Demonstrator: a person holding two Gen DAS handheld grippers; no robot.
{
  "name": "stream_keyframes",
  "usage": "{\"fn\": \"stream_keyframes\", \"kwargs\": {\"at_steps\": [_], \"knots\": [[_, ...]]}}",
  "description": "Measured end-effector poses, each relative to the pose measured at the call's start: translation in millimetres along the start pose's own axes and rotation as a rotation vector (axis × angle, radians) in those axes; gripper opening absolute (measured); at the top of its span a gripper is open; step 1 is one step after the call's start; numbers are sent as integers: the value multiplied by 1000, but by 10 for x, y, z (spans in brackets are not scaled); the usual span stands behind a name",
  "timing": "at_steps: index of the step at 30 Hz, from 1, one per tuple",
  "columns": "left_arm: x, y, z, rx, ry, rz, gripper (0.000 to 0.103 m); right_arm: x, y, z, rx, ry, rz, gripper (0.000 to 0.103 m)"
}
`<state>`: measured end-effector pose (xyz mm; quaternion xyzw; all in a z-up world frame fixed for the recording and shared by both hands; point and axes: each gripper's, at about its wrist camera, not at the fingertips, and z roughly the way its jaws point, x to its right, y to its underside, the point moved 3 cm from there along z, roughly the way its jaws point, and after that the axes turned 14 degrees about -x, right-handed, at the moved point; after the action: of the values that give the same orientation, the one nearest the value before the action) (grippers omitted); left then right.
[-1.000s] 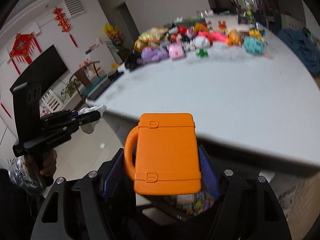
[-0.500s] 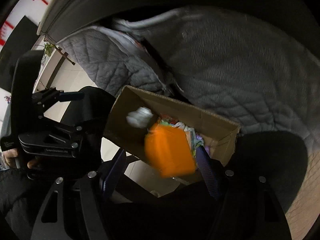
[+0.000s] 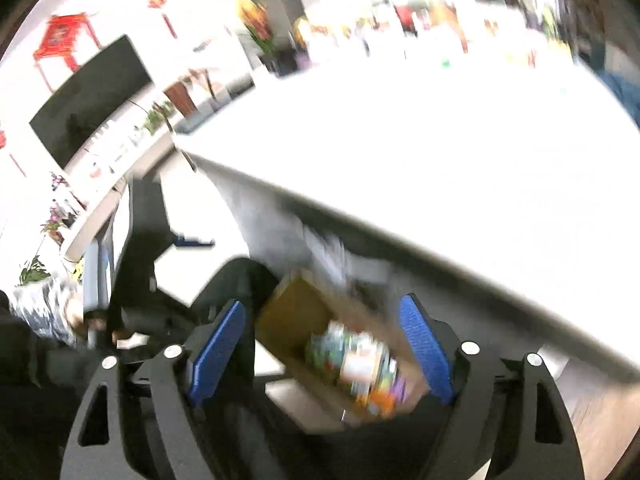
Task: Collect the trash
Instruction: 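Grasp green flower toy with right tool while left tool grasps pink toy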
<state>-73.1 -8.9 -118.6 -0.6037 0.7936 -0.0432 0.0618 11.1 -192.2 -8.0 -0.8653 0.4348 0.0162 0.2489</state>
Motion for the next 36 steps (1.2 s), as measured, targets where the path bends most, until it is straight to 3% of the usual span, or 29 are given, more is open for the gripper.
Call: {"fn": "stream_keyframes", "kwargs": {"at_steps": [3, 6, 10, 14, 16, 17, 23, 28, 32, 34, 35, 36], "knots": [[-93, -36, -283, 39, 15, -3, 91, 242, -511, -24, 50, 102, -38, 87], [-182, -157, -554, 101, 32, -27, 91, 749, -1183, 195, 61, 168, 26, 87], [-329, -428, -831, 199, 58, -79, 91, 1379, -2008, 530, 59, 171, 138, 75], [-440, -814, -925, 267, 13, -113, 91, 1584, -2399, 983, -16, 180, 165, 63], [-483, -1093, -918, 285, -7, -127, 91, 1602, -2435, 1060, -10, 217, 136, 53], [-514, -1281, -890, 286, -14, -146, 91, 1572, -2432, 1069, -18, 265, 106, 40], [-590, -2224, -809, 342, -6, -211, 91, 1610, -2004, 854, -21, 258, 140, 40], [-534, -3002, -567, 333, -97, -238, 91, 1740, -1511, 589, -13, 261, 174, 40], [-559, -3354, -351, 301, -143, -257, 90, 1776, -1167, 407, -6, 263, 185, 40], [-500, -3389, -352, 305, -179, -226, 68, 1750, -1052, 363, -5, 269, 187, 40], [-500, -3380, -359, 311, -172, -212, 61, 1745, -1019, 349, -2, 270, 191, 40], [-489, -3329, -384, 312, -130, -194, 60, 1736, -999, 342, 1, 269, 195, 40]]}}
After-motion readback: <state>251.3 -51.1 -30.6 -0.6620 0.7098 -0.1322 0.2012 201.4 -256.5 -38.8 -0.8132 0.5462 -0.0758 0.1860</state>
